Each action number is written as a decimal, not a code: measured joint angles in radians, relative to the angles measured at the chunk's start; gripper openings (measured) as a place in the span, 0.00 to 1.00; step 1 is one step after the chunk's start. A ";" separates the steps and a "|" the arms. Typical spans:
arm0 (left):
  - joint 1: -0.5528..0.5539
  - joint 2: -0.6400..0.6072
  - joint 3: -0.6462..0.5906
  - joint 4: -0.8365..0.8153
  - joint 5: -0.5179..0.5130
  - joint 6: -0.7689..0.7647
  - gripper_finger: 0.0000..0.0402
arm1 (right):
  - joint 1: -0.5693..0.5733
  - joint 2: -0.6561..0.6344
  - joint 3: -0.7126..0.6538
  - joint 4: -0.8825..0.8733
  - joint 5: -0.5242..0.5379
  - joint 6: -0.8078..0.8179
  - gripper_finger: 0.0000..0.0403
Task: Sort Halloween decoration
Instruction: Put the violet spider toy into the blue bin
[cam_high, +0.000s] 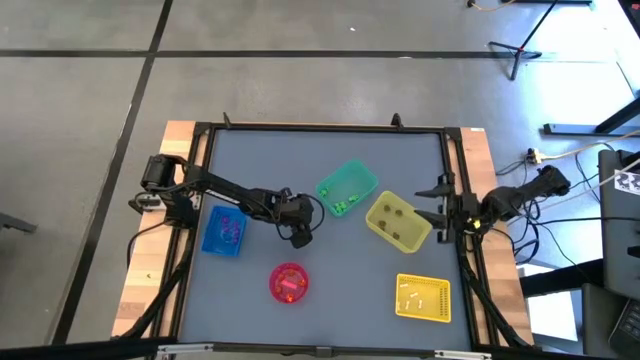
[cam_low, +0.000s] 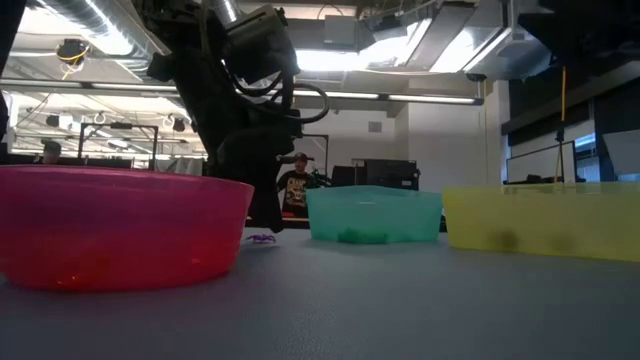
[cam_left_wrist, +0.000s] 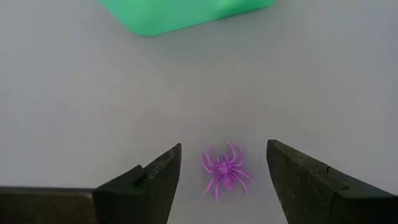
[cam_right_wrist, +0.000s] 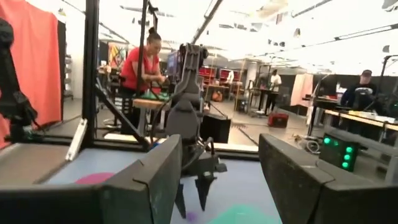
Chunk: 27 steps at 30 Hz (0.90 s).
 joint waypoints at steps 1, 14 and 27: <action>0.000 0.000 0.000 0.000 0.000 0.000 0.55 | 0.000 0.006 -0.019 0.040 0.000 -0.011 0.53; 0.000 0.000 0.000 0.003 0.001 0.001 0.55 | -0.300 0.013 -0.097 0.074 -0.148 0.045 0.53; 0.000 0.000 0.000 0.003 0.001 0.000 0.55 | -0.366 -0.048 -0.097 -0.239 -0.218 0.127 0.53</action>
